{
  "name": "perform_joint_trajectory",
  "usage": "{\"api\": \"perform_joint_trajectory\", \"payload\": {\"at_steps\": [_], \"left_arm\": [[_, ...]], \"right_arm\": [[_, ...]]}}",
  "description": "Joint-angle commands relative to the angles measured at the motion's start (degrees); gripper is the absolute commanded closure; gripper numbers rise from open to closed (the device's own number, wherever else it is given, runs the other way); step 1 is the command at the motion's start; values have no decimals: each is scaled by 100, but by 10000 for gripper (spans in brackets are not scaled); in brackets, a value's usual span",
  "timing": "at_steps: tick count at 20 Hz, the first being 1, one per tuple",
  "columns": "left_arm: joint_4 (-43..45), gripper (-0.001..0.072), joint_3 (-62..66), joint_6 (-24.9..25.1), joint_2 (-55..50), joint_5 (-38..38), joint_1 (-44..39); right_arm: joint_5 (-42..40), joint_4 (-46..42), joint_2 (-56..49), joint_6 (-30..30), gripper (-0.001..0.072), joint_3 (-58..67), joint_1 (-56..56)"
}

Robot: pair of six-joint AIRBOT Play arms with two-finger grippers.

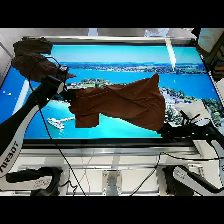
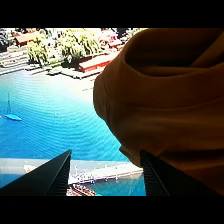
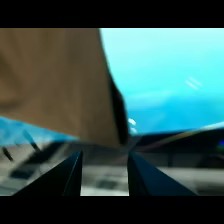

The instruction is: Fold the shirts.

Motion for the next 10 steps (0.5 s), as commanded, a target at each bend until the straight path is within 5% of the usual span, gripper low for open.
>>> {"api": "perform_joint_trajectory", "payload": {"at_steps": [1,7,9,10], "left_arm": [[4,201,2,24,4,-15,2],[4,201,2,22,4,-59,2],[4,202,2,22,4,-114,2],[4,202,2,24,4,-136,2]], "right_arm": [[-761,555,-4,-205,372,-114,2],[-951,619,-4,-258,385,-114,2],[-957,619,-4,-258,498,-114,2],[-968,616,-4,-262,630,-116,2]]}}
